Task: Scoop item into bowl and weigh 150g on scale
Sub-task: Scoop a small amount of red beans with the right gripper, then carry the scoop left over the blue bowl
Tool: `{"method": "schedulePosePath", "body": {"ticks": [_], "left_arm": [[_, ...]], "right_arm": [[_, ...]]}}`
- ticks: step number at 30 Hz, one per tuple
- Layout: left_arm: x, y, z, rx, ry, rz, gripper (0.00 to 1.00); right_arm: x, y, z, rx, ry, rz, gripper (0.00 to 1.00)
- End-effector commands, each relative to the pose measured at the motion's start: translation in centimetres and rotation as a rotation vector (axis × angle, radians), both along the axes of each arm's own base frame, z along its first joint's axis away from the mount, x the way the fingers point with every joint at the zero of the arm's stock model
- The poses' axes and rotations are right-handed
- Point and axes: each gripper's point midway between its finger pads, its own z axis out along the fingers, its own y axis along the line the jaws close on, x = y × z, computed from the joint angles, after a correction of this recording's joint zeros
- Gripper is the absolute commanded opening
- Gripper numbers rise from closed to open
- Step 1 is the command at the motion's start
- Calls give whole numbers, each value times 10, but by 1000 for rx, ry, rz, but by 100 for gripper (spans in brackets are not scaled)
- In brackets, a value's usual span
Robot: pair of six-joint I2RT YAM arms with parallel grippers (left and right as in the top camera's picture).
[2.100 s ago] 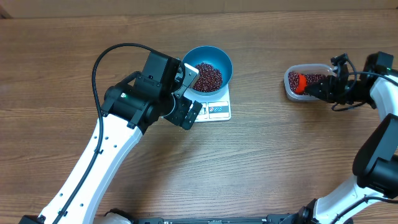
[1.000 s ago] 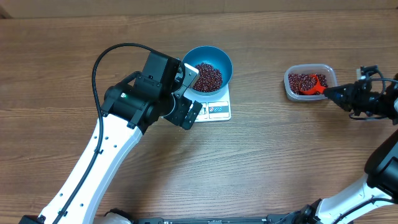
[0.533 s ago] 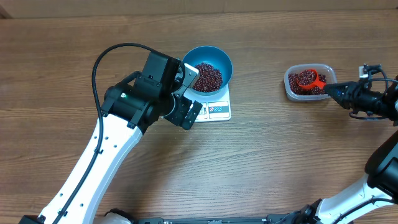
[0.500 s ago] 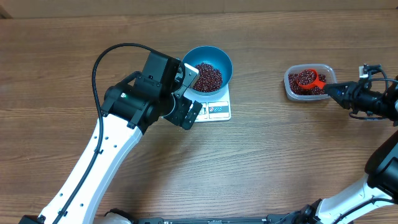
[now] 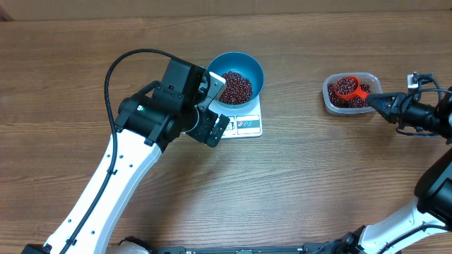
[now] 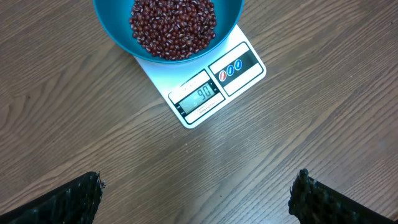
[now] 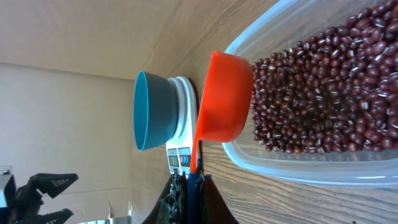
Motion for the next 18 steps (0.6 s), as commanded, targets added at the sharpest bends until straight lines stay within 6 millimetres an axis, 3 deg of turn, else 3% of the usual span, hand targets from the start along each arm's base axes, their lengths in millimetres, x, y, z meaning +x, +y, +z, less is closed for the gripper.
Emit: {"method": "schedulePosePath", "body": {"ticks": [1, 6, 10, 14, 18], "left_arm": [[-1, -2, -4, 2, 9, -25, 100], [-1, -2, -4, 1, 9, -25, 100], [-1, -2, -4, 2, 9, -25, 100], [-1, -2, -4, 1, 9, -25, 100], [-1, -2, -4, 1, 9, -25, 100]], "right_arm": [[1, 3, 9, 50, -53, 2, 4], [2, 4, 12, 66, -62, 1, 4], [4, 10, 27, 115, -129, 15, 4], [6, 23, 37, 120, -165, 54, 4], [11, 51, 53, 93, -209, 132, 4]]}}
